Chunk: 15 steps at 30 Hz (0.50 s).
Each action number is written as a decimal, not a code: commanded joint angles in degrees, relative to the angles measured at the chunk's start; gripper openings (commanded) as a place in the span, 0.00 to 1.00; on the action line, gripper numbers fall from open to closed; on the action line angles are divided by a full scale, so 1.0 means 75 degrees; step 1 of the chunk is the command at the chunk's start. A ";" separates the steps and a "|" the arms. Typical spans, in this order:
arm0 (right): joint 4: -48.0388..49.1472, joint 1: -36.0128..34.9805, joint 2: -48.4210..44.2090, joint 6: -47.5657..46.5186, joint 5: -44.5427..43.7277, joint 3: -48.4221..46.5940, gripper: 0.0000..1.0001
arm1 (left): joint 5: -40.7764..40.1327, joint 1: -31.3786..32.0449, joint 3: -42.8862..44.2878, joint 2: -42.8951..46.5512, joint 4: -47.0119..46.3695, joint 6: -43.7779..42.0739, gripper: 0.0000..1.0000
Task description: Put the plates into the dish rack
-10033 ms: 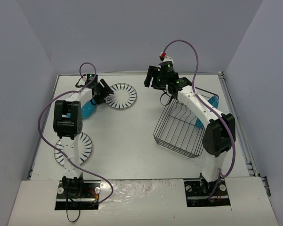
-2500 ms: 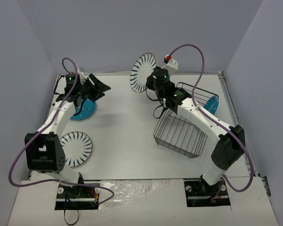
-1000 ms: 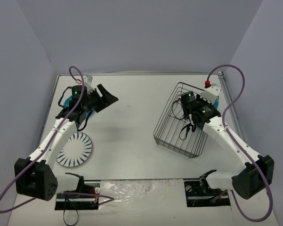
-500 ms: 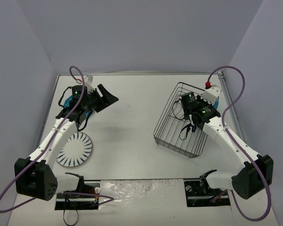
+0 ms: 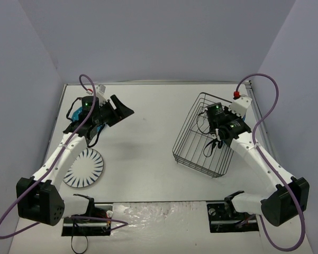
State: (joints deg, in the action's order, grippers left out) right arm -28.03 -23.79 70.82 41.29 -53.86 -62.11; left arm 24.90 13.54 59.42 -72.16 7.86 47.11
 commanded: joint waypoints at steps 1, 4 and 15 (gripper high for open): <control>0.0691 0.0159 -0.0502 -0.0207 -0.0802 -0.0239 0.00 | -0.0039 0.0070 0.0246 0.0106 -0.0369 -0.0071 0.60; 0.0690 0.0227 -0.0493 -0.0180 -0.0716 -0.0163 0.00 | -0.0059 0.0102 0.0254 0.0126 -0.0356 -0.0068 0.60; 0.0764 0.0280 -0.0264 -0.0128 -0.0490 -0.0026 0.00 | -0.0132 0.0129 0.0257 0.0164 -0.0274 -0.0118 0.60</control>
State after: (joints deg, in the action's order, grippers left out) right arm -27.68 -22.15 69.72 39.94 -52.30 -61.24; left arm 24.24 13.93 59.42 -72.16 7.90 47.11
